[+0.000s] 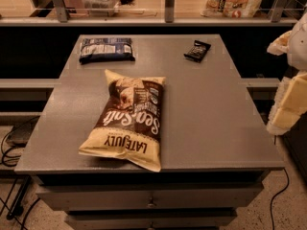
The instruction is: Move rxbar chocolate near brown chip bag
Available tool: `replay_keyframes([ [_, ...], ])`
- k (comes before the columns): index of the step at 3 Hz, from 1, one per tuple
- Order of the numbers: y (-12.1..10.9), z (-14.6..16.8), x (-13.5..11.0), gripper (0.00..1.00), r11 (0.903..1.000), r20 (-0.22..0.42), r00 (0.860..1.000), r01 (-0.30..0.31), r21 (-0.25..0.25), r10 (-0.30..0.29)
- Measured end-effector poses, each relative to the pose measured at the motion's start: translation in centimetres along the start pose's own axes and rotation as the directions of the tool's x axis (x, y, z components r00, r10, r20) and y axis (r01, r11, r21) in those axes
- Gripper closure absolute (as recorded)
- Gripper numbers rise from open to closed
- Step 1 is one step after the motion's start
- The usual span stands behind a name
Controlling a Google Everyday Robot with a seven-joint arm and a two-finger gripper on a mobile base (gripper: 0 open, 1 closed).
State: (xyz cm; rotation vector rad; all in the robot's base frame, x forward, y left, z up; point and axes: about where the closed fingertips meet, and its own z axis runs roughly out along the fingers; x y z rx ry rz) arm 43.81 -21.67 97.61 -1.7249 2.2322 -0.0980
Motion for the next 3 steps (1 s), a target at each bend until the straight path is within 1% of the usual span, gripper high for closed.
replay_keyframes([
  [1,-0.1,0.0,-0.1,0.00,1.0000,0.000,1.000,0.004,0.002,-0.004],
  [2,-1.6,0.7,-1.0,0.00,0.9992,0.023,1.000,-0.007,0.039,0.006],
  [3,-4.7,2.5,-2.1,0.00,0.9942,0.084,0.995,-0.054,0.093,0.046],
])
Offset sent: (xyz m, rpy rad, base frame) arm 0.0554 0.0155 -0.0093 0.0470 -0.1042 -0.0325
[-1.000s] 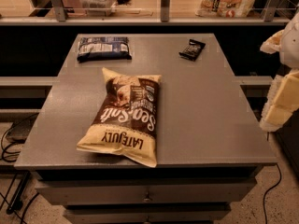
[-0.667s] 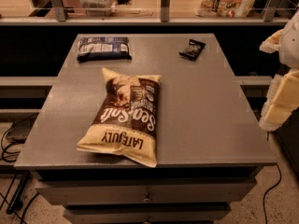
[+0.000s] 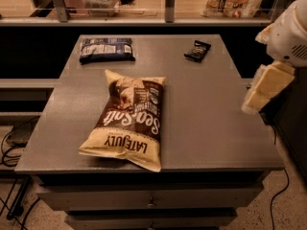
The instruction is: Move rxbar chocolate near brown chip bag
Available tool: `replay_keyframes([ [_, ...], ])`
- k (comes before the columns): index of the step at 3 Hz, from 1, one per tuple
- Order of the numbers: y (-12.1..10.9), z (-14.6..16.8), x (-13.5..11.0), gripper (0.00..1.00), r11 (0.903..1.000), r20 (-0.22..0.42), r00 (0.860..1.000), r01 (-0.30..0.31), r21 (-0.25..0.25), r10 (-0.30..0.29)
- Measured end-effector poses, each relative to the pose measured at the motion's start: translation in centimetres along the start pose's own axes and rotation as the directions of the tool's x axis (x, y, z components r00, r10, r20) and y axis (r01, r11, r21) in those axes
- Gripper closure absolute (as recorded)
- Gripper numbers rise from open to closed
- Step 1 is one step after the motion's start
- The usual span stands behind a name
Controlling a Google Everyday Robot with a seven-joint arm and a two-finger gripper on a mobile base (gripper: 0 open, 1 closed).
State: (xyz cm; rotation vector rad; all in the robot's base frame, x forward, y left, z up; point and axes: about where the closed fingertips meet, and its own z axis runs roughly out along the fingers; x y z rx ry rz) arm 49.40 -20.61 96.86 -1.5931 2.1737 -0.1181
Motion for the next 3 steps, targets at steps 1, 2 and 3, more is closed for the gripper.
replay_keyframes([
  [1,-3.8,2.3,-0.6,0.00,0.9974,0.055,0.997,-0.049,0.052,0.046],
  [2,-9.3,5.3,-0.6,0.00,0.9950,0.153,0.985,-0.087,0.050,0.078],
  [3,-9.3,5.3,-0.6,0.00,0.9950,0.153,0.985,-0.087,0.050,0.078],
])
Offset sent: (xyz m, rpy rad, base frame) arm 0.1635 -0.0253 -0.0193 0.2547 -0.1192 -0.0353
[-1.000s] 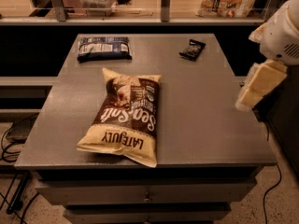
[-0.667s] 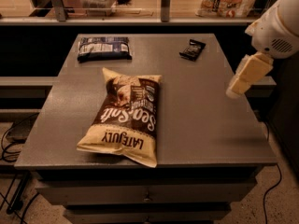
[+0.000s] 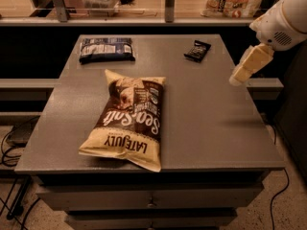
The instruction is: Move rxbar chocolate near brown chip bag
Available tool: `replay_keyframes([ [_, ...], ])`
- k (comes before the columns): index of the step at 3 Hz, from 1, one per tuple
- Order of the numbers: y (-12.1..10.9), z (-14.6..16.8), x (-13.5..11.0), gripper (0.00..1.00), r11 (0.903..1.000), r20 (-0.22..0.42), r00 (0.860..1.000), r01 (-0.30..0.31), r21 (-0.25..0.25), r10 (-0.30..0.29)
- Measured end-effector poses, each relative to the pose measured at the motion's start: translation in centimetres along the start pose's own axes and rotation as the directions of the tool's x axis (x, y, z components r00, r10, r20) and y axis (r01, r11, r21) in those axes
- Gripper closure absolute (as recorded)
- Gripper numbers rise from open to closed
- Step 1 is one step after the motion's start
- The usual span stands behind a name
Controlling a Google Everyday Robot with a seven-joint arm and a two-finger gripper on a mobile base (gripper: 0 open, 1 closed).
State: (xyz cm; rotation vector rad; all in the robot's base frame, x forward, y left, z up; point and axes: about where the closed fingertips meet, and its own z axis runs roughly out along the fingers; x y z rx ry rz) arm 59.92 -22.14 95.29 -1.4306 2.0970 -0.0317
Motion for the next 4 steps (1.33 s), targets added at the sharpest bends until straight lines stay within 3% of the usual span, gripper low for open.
replay_keyframes([
  [1,-2.1,2.7,-1.1,0.00,0.9976,0.083,0.994,-0.070,0.005,0.069],
  [2,-4.5,6.0,-2.5,0.00,0.9926,0.167,0.979,-0.121,0.007,0.118],
  [4,-8.1,13.0,-4.1,0.00,0.9756,0.276,0.936,-0.211,-0.061,0.219],
])
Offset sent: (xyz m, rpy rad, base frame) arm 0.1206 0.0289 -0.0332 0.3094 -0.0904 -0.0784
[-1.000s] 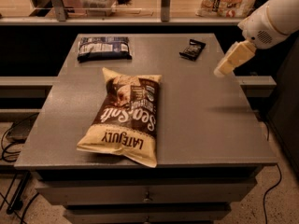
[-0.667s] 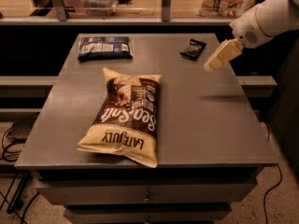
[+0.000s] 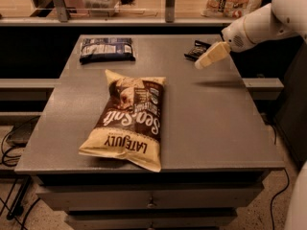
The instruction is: Move rxbar chocolate near brown chip bag
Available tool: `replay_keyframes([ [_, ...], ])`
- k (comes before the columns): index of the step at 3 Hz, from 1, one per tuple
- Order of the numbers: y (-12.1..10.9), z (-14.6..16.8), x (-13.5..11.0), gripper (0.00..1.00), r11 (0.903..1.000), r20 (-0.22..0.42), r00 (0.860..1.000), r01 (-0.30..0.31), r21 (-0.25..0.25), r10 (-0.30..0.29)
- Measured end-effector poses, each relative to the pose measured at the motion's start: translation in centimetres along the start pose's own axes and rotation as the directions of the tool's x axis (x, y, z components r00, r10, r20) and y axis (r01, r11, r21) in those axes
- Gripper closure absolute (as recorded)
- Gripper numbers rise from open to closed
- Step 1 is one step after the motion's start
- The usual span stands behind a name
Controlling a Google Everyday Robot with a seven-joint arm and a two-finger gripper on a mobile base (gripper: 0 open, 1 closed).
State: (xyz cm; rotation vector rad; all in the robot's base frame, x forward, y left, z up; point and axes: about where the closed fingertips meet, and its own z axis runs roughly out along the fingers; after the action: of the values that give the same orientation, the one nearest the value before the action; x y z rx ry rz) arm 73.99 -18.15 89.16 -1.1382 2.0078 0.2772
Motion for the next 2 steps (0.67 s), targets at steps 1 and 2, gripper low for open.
replay_keyframes([
  [1,0.0,0.0,0.0,0.00,1.0000,0.000,1.000,0.000,0.000,0.000],
  [2,-0.6,2.7,0.4,0.00,0.9991,0.010,0.999,-0.040,-0.009,0.041],
])
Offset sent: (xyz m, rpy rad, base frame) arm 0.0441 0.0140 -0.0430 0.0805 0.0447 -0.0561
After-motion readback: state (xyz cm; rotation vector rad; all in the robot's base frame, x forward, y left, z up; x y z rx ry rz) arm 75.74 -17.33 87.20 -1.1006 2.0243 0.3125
